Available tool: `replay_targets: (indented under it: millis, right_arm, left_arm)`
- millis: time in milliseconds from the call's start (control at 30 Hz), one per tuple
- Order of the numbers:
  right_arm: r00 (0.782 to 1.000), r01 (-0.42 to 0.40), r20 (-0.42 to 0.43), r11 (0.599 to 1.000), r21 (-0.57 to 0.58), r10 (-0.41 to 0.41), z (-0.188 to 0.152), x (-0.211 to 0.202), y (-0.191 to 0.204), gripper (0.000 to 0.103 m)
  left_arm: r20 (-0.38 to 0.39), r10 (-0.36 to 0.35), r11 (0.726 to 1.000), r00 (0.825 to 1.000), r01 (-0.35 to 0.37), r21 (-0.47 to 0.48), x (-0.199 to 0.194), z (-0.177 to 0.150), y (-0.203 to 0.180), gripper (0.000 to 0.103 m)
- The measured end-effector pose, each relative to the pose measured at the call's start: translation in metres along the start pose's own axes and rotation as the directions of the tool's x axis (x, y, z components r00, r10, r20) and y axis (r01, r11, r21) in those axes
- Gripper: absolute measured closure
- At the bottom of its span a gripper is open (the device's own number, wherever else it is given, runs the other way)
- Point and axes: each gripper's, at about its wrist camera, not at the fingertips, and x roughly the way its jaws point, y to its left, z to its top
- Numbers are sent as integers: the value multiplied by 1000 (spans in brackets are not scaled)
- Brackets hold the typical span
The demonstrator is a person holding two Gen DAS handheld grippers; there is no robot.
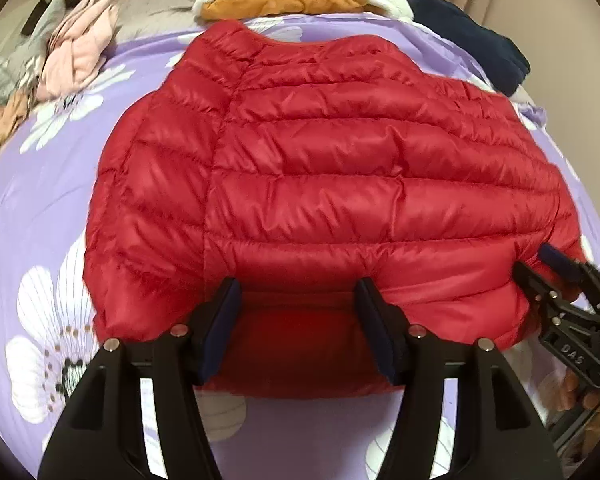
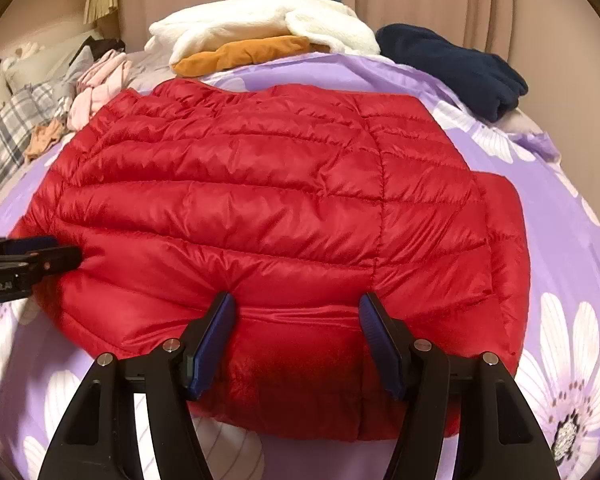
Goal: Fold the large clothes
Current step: 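Grasp the side edge of the red jacket with the left tool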
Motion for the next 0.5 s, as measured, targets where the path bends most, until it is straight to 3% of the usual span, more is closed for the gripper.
replay_targets:
  millis: [167, 267, 333, 500]
  right_arm:
    - [1000, -16, -9, 999, 33, 16, -2, -11, -2, 38]
    - [1000, -22, -3, 999, 47, 22, -3, -21, -4, 38]
    - [1000, -25, 8, 998, 60, 24, -5, -33, -5, 38]
    - [999, -24, 41, 998, 66, 22, -7, -55, -8, 38]
  left_arm:
    - [6, -90, 988, 996, 90, -122, -31, -13, 21, 42]
    - [28, -145, 965, 989, 148, -215, -51, -21, 39, 32]
    - [56, -156, 943, 986, 165, -288, -63, -27, 56, 19]
    - [97, -240, 852, 966, 258, -455, -74, -41, 93, 18]
